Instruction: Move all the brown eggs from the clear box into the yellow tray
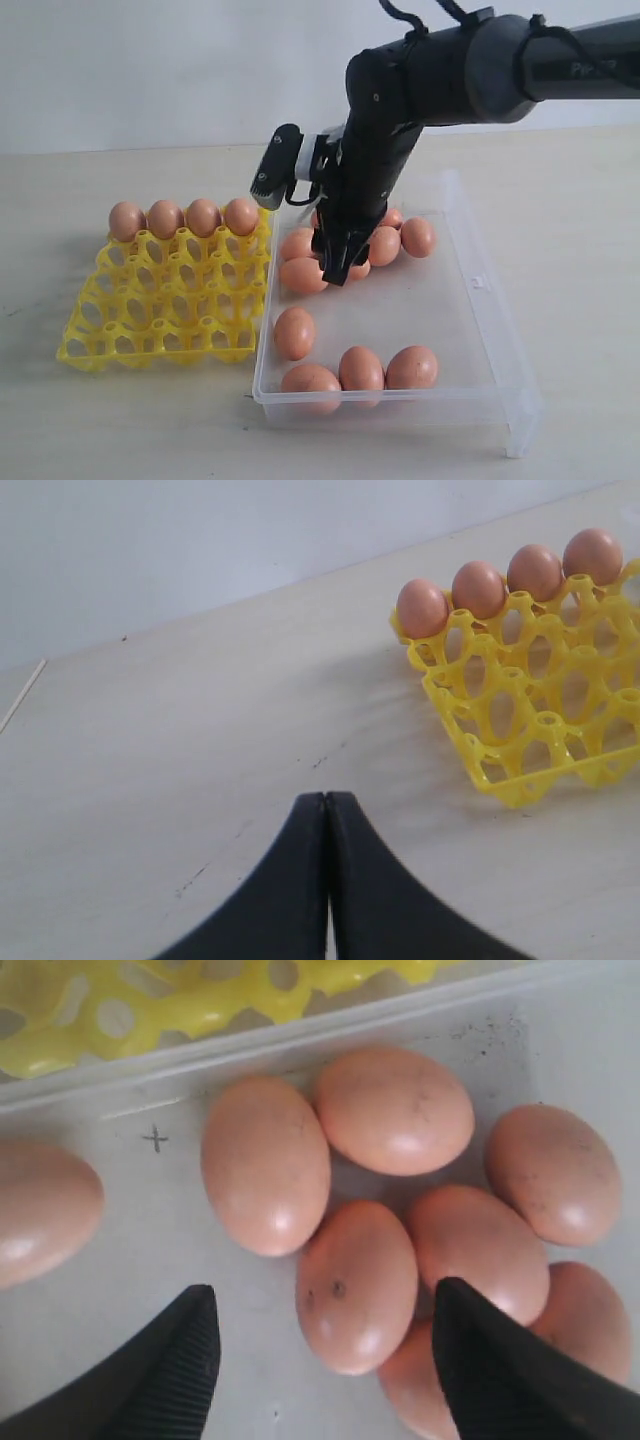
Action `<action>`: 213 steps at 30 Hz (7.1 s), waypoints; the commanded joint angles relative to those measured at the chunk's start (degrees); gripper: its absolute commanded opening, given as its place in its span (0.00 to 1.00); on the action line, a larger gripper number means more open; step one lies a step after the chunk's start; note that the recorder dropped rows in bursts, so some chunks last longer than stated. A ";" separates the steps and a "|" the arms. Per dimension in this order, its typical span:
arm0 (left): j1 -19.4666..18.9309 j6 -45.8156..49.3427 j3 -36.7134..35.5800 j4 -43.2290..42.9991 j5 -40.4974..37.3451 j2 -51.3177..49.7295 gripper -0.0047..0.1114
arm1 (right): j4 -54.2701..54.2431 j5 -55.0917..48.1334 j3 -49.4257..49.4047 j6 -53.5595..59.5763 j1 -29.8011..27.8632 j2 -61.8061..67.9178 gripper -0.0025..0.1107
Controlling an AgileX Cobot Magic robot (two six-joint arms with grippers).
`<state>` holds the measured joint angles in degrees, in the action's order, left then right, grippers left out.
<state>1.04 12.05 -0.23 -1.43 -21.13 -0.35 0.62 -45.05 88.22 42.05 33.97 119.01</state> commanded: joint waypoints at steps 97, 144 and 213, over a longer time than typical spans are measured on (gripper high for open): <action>0.11 -0.25 0.23 0.00 0.45 0.35 0.04 | -9.33 49.48 10.12 -26.08 13.33 15.85 0.02; 0.11 -0.25 0.23 0.00 0.45 0.35 0.04 | -19.20 40.81 24.08 -26.08 11.31 18.29 0.02; 0.11 -0.25 0.23 0.00 0.45 0.35 0.04 | 42.15 73.87 21.60 -96.10 9.30 30.78 0.15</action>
<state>1.04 12.05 -0.23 -1.43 -21.13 -0.35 41.46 28.52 109.32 -53.16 43.29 149.76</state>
